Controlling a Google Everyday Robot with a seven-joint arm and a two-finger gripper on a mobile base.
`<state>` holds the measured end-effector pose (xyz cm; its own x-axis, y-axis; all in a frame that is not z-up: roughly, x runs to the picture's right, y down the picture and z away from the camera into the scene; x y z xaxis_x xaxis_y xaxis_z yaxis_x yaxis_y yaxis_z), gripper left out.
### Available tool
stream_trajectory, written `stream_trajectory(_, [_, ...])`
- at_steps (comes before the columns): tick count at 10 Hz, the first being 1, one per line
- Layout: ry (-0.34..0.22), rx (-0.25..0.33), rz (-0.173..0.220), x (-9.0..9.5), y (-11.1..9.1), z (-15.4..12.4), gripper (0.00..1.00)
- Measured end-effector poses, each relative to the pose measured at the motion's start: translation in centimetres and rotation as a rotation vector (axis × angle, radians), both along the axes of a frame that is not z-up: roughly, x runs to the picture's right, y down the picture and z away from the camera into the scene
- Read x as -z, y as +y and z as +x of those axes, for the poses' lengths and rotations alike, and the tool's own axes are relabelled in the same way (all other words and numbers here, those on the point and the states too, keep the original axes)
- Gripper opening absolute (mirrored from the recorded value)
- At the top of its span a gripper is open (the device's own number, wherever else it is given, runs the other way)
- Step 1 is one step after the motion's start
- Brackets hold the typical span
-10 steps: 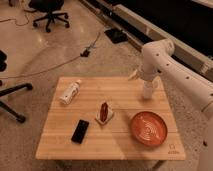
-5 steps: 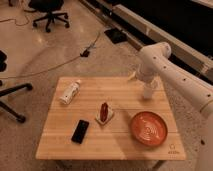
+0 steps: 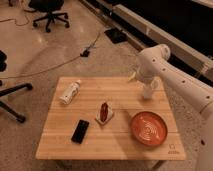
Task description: Place the ceramic cup in the ceramic bowl
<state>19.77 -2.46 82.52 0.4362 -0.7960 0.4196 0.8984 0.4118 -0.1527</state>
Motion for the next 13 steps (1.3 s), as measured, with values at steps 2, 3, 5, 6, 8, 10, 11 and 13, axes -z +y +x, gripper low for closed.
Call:
stream_trajectory(2, [-0.015,0.017,0.017,-0.5,-1.1,0.3,0.80])
stream_trajectory(3, [-0.026,0.030,0.030,-0.8,-1.9,0.0,0.80])
stream_trajectory(5, [-0.045,0.053,0.054,-1.6,-3.1,0.0,0.80])
stream_trajectory(6, [-0.055,0.065,0.062,-2.2,-3.6,0.3,0.80])
stream_trajectory(8, [-0.069,0.089,0.058,-3.8,-3.7,0.4,0.80])
stream_trajectory(10, [-0.058,0.102,0.049,-4.9,-3.7,0.8,0.80])
stream_trajectory(11, [-0.043,0.108,0.042,-5.6,-3.4,1.3,0.80])
stream_trajectory(13, [0.003,0.123,0.027,-7.0,-2.9,2.7,0.80])
